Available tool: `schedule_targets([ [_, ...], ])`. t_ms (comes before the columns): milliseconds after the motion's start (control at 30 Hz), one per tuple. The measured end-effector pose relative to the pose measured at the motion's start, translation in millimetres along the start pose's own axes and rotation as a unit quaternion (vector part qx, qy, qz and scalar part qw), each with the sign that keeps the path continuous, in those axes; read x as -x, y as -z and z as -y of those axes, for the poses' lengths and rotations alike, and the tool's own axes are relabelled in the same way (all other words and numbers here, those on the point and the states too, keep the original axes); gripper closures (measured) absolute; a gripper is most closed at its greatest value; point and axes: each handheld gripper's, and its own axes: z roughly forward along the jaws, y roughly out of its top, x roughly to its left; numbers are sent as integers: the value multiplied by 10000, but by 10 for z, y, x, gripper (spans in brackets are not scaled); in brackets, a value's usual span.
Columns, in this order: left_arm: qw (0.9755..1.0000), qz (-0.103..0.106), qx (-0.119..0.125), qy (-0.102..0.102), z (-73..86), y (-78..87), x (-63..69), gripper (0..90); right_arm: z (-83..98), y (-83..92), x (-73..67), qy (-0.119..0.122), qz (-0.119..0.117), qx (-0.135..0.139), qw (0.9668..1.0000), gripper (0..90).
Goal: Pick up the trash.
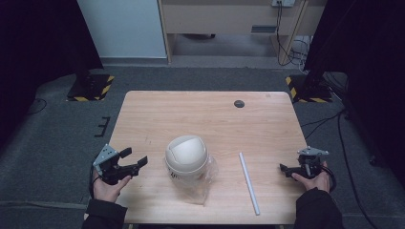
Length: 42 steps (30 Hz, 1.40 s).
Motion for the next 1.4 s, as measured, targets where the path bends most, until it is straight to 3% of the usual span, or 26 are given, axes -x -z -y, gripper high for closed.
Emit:
schedule_targets([
  [167,9992,198,294,-161,-161,113,75,161,3,2,-52,-139,127,-2,9998,8],
  [367,9975,461,442,-291,-257,174,120,140,4,4,-53,-117,134,1,9998,8],
  [633,9941,769,375,-670,-395,168,251,135,7,4,-59,-110,125,7,9999,8],
  [700,9920,969,306,-745,-416,141,307,134,7,4,-59,-110,127,8,9999,8],
  [1000,9872,1324,86,-888,-426,7,428,132,9,5,-64,-122,140,10,9998,8],
  [1133,9837,1526,31,-955,-463,-87,515,122,9,6,-66,-126,138,9,9998,8],
  [1400,9790,1748,-63,-1044,-506,-265,634,118,9,6,-67,-126,139,9,9998,8],
])
